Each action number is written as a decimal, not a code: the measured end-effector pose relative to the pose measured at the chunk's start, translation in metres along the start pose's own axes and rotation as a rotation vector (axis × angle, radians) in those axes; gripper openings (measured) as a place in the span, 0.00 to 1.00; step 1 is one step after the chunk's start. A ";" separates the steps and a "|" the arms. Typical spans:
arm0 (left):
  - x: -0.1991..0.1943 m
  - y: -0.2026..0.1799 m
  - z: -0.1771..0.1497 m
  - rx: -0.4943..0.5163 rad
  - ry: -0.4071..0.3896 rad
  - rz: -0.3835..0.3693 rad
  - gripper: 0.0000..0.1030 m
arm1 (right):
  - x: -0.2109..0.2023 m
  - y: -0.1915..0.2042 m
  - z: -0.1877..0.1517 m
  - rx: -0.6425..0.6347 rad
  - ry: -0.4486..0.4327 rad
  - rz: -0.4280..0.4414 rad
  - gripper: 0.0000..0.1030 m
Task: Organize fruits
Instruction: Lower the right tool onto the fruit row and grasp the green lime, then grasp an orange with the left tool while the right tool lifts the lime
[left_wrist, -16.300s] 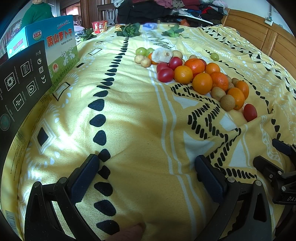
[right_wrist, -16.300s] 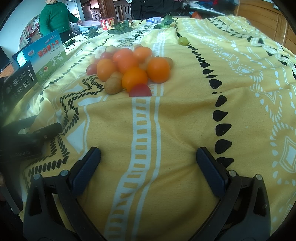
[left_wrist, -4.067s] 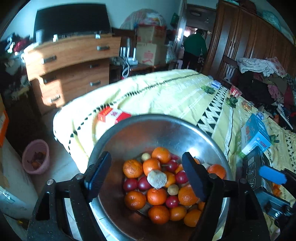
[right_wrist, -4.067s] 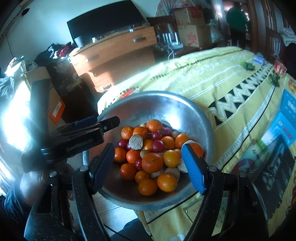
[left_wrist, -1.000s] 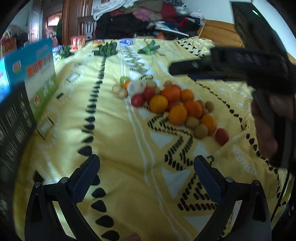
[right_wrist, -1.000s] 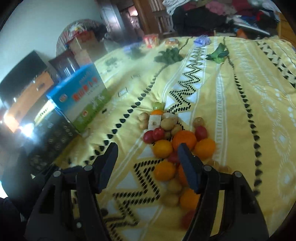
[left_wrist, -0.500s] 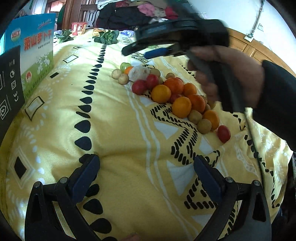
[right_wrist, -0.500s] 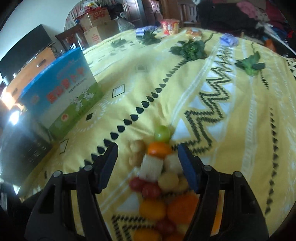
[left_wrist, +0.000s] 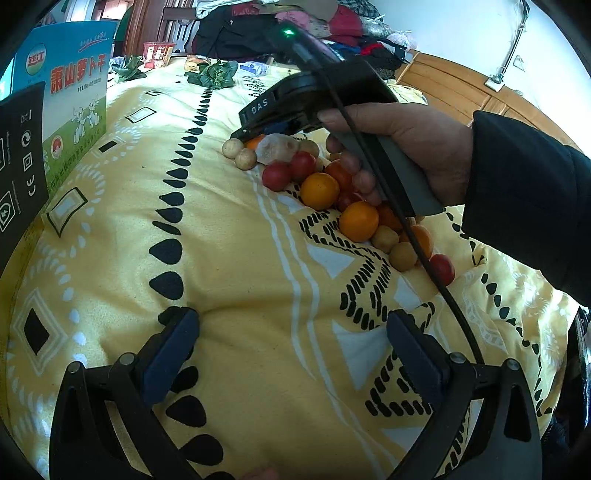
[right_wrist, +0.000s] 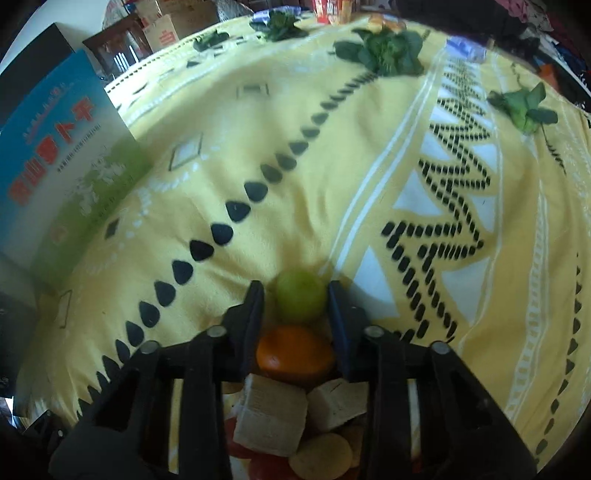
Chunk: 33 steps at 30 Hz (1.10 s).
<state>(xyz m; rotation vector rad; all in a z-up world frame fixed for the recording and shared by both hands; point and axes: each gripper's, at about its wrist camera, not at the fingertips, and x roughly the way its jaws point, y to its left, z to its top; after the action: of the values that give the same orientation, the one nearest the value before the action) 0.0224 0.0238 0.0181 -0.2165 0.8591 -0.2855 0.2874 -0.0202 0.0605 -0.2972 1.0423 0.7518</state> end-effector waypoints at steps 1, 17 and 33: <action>0.000 0.000 0.000 -0.001 0.000 0.000 0.99 | -0.003 0.000 0.000 -0.001 -0.009 -0.002 0.28; 0.003 0.002 0.003 -0.008 0.014 0.009 0.99 | -0.221 0.088 -0.100 -0.180 -0.546 -0.061 0.28; 0.058 -0.040 0.069 0.088 0.108 -0.066 0.55 | -0.264 0.000 -0.208 0.280 -0.496 -0.140 0.28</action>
<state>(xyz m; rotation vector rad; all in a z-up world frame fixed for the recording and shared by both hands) 0.1051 -0.0279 0.0324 -0.1484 0.9448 -0.3993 0.0722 -0.2461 0.1856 0.0590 0.6353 0.5073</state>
